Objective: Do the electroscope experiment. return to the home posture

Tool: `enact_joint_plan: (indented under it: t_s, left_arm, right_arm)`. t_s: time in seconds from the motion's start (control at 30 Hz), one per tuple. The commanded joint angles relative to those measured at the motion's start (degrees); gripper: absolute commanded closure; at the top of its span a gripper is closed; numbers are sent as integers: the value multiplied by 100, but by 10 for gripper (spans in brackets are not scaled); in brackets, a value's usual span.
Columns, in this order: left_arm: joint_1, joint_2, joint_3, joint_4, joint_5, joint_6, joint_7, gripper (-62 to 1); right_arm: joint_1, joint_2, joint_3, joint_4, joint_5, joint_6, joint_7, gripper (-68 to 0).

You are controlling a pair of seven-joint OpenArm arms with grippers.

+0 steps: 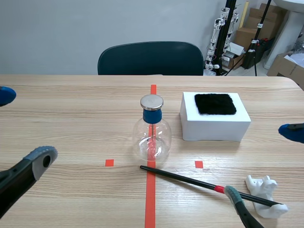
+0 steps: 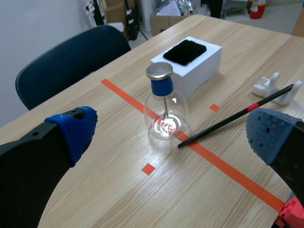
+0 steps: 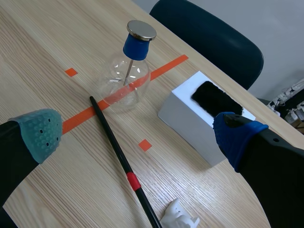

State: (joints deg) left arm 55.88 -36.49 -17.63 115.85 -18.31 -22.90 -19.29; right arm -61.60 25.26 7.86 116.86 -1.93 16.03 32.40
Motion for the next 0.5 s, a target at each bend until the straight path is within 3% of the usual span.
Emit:
enact_joint_plan:
  t_s: [0.0, 0.1, 0.27, 0.47]
  left_arm:
    - [98, 42, 37, 72, -83, 105, -9, -623]
    - [240, 42, 37, 101, -83, 323, -7, -623]
    - [302, 39, 37, 111, -81, 334, 396, -623]
    - [304, 11, 37, 111, -79, 328, 437, -623]
  right_arm:
    - [48, 31, 39, 59, 103, 15, 133, -679]
    - [50, 31, 39, 59, 103, 15, 168, -679]
    - [50, 28, 39, 59, 103, 15, 164, -679]
    - [50, 28, 39, 59, 103, 13, 164, -679]
